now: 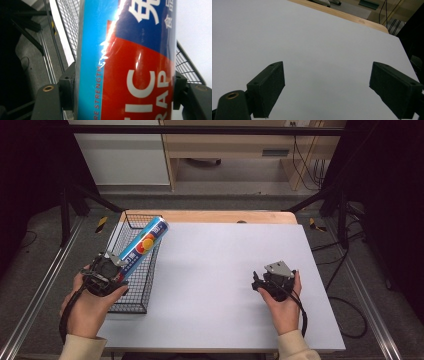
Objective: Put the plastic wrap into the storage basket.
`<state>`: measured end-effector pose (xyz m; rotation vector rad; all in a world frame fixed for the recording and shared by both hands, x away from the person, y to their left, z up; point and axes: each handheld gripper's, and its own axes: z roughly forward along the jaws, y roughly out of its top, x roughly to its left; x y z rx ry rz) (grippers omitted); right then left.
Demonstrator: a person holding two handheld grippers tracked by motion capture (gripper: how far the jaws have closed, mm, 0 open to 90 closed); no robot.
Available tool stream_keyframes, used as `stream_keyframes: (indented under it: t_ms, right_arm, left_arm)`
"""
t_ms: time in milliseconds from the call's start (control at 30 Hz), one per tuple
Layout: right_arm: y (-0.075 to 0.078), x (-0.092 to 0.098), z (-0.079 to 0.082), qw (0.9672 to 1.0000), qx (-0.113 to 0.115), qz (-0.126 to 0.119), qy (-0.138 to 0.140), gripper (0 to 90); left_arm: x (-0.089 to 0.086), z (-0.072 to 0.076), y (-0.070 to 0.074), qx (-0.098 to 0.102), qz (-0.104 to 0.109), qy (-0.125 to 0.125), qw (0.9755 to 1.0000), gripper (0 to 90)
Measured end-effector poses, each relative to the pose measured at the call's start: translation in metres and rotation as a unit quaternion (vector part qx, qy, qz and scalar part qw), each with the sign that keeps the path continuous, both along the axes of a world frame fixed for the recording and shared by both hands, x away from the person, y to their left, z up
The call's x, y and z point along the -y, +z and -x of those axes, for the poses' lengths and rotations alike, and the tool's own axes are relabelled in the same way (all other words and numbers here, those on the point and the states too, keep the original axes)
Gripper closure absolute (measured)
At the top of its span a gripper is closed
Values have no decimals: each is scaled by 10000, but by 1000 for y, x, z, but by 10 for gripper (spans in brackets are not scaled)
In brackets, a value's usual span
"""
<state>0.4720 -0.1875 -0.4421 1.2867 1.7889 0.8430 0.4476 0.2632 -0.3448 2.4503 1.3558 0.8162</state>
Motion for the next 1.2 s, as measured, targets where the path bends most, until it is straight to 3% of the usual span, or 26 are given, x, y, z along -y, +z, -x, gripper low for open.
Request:
stream_keyframes:
  t_ms: [267, 633, 933, 1200]
  right_arm:
    - [1, 4, 0, 10000, -21, -67, -8, 131]
    - [3, 7, 1, 9999, -8, -126, -43, 132]
    - [2, 7, 1, 9999, -32, -149, -34, 132]
    - [2, 9, 0, 9998, -64, -159, -43, 131]
  left_arm:
    - [-6, 0, -8, -257, 36, 145, 9996, 314]
    - [-10, -2, -12, -466, 78, 357, 9982, 315]
    - [-16, -10, -16, -764, -82, 569, 9954, 315]
    - [-17, -19, -22, -1039, -47, 679, 9923, 315]
